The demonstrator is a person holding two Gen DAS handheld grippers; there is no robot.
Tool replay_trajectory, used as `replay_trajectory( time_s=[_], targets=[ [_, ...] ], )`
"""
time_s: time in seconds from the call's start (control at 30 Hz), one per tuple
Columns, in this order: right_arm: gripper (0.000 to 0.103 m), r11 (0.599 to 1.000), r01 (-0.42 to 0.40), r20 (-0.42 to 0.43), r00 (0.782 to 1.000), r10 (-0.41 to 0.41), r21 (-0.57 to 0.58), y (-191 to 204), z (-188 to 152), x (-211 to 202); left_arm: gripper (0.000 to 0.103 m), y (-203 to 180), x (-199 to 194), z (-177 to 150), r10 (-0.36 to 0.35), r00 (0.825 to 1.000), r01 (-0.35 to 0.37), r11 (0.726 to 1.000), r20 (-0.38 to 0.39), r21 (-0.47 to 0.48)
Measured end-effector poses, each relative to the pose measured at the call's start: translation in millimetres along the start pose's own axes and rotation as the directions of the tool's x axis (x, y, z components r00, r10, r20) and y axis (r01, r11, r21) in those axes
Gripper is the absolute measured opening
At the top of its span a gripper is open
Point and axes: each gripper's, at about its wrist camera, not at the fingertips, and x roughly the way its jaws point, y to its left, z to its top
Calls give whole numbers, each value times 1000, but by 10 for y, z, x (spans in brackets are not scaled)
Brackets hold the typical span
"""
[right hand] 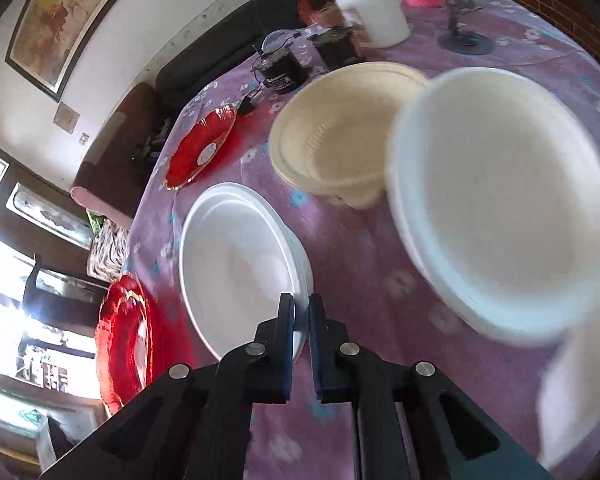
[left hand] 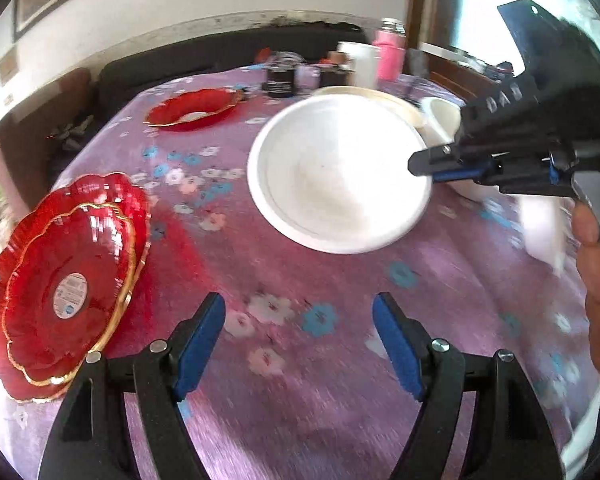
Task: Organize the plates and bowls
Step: 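Grasp the rim of the white foam plate with the right gripper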
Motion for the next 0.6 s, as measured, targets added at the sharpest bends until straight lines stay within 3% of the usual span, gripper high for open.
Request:
replay_trajectory(
  time_s=[0.1, 0.23, 0.5, 0.6],
  targets=[
    [8, 1000, -8, -18, 1000, 8, 12, -175, -138, -166, 76, -6, -124, -22, -54, 998, 55, 998, -14, 25],
    [8, 998, -51, -43, 998, 52, 33, -347, -375, -372, 75, 119, -258, 77, -132, 991, 131, 991, -23, -29],
    [8, 968, -227, -84, 968, 236, 106, -513, -663, -565, 75, 161, -236, 289, -159, 987, 158, 986, -17, -58],
    [9, 983, -166, -62, 983, 172, 81, -520, -680, -613, 75, 94, -129, 352, -174, 984, 172, 983, -43, -57]
  ],
)
